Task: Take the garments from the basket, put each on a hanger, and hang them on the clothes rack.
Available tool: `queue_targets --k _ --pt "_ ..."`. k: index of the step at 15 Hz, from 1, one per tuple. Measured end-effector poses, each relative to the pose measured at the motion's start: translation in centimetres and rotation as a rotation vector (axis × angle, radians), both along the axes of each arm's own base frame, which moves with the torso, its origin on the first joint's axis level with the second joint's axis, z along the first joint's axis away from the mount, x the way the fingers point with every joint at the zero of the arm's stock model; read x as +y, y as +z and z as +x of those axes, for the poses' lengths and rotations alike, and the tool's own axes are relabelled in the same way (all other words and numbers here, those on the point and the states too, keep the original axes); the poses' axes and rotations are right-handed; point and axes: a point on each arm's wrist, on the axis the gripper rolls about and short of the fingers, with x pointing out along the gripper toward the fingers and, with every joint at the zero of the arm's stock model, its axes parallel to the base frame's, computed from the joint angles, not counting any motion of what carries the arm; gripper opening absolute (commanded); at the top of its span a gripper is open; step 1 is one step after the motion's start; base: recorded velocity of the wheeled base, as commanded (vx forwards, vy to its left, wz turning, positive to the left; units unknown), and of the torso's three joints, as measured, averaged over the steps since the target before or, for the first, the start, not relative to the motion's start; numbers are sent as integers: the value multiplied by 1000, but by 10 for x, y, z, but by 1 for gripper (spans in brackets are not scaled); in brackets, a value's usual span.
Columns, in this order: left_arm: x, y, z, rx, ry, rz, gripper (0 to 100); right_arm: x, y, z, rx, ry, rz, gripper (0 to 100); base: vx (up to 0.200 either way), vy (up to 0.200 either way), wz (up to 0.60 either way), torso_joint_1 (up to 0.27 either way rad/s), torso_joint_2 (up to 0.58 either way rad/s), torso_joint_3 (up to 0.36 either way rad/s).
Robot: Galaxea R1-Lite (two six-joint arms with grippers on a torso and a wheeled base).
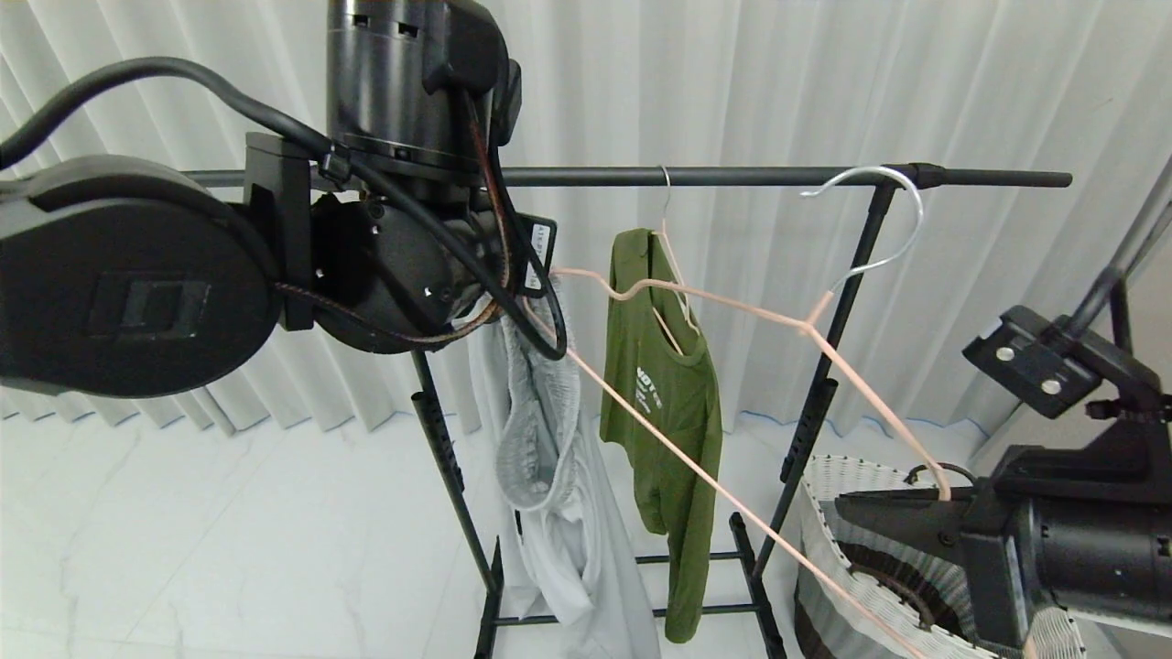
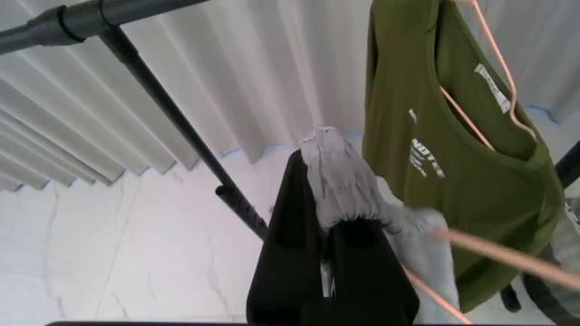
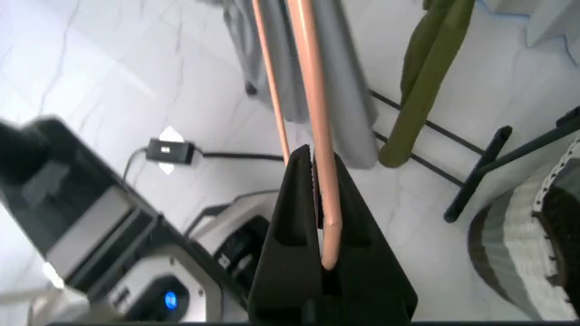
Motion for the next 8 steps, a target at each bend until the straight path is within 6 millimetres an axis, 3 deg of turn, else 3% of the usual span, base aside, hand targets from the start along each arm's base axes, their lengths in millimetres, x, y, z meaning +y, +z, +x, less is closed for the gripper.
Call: queue_targets --k 8 --pt "-25 -2 -20 1 -76 -6 0 23 -4 12 0 36 -53 0 0 0 0 0 0 0"
